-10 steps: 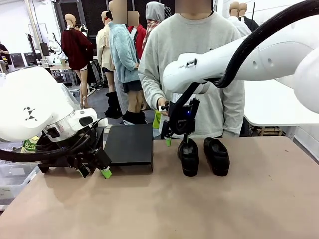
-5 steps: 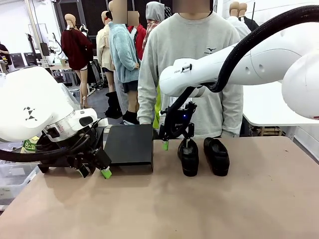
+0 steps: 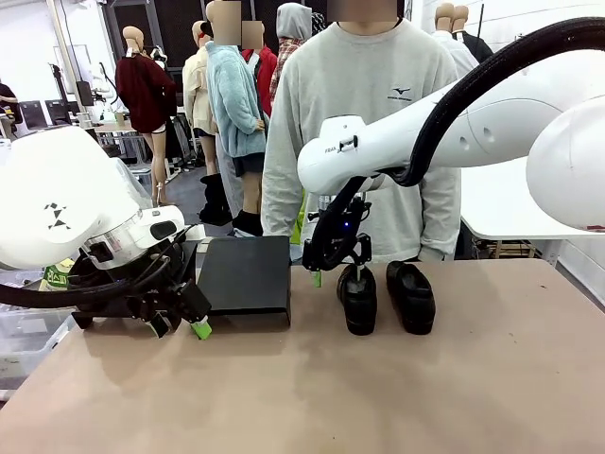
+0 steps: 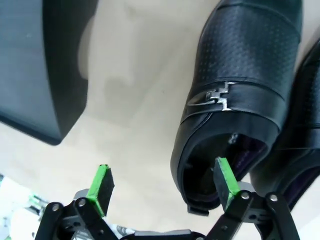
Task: Organize the shoes by placing them on the stand.
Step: Pick up one Shoe and place it in the middle of the table.
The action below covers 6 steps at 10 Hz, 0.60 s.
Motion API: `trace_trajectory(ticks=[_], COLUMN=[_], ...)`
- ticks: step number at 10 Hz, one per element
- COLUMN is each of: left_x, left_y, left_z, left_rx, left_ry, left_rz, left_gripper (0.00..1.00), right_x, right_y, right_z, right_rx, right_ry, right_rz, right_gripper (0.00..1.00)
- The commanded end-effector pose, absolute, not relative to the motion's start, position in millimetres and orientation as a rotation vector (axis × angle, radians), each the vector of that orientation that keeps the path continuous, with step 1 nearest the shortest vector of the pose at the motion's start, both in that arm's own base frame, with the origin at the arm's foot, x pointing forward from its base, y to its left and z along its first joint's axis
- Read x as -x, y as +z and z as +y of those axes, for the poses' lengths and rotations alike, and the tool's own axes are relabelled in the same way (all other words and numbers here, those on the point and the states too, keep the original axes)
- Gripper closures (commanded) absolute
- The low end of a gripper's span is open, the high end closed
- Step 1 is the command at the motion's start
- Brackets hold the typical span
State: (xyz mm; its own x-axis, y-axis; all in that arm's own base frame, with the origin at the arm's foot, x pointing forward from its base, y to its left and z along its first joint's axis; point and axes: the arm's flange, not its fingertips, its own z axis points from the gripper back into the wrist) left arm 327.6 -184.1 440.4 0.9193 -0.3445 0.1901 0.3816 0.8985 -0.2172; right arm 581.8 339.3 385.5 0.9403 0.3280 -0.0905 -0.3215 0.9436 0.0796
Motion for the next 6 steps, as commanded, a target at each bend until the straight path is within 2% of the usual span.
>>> trace_trajectory(ticks=[1, 6], left_x=[-326, -326], left_y=[439, 439], left_z=[-183, -183], left_rx=[0.262, 0.262], left_ry=[-0.376, -0.376], left_rz=[-0.141, -0.141], left_gripper=[0.00, 0.00], right_x=[-575, -568], right_y=[370, 341], right_z=[341, 348], right_rx=[0.005, 0.038], right_ry=[0.247, 0.155], right_rz=[0.058, 0.002], right_gripper=[0.00, 0.00])
